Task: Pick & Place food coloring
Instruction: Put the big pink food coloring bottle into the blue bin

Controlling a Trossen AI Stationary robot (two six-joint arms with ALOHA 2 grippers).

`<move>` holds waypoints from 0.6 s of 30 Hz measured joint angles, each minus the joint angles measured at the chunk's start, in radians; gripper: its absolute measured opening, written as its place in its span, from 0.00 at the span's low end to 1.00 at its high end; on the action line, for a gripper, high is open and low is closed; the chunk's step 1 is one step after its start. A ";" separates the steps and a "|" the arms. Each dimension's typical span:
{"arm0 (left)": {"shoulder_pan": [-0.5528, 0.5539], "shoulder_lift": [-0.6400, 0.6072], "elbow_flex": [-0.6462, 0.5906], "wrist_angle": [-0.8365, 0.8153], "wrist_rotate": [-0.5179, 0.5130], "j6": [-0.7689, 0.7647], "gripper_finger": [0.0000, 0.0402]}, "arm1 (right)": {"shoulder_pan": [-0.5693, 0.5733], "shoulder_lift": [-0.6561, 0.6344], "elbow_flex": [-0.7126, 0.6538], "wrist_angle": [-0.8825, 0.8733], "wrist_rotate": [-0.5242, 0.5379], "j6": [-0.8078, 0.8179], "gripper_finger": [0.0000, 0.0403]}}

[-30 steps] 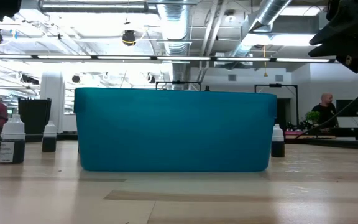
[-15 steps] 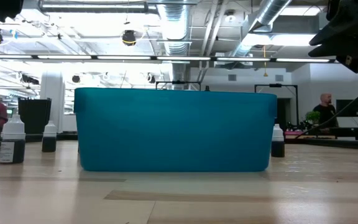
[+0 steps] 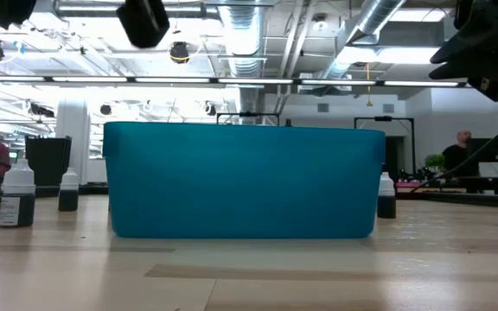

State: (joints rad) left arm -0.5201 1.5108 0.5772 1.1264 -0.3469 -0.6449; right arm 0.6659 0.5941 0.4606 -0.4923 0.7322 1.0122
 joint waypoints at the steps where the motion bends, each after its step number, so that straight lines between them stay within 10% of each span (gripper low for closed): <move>1: 0.002 0.000 0.014 -0.049 -0.003 -0.019 0.27 | 0.000 0.000 0.000 0.000 0.000 0.000 0.23; 18: 0.052 0.001 0.494 -1.175 -0.151 -0.176 0.27 | 0.000 0.000 0.000 0.000 0.000 0.000 0.23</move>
State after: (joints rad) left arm -0.4683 1.5116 1.0715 -0.0484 -0.4983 -0.8208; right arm 0.6659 0.5944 0.4606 -0.4927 0.7324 1.0124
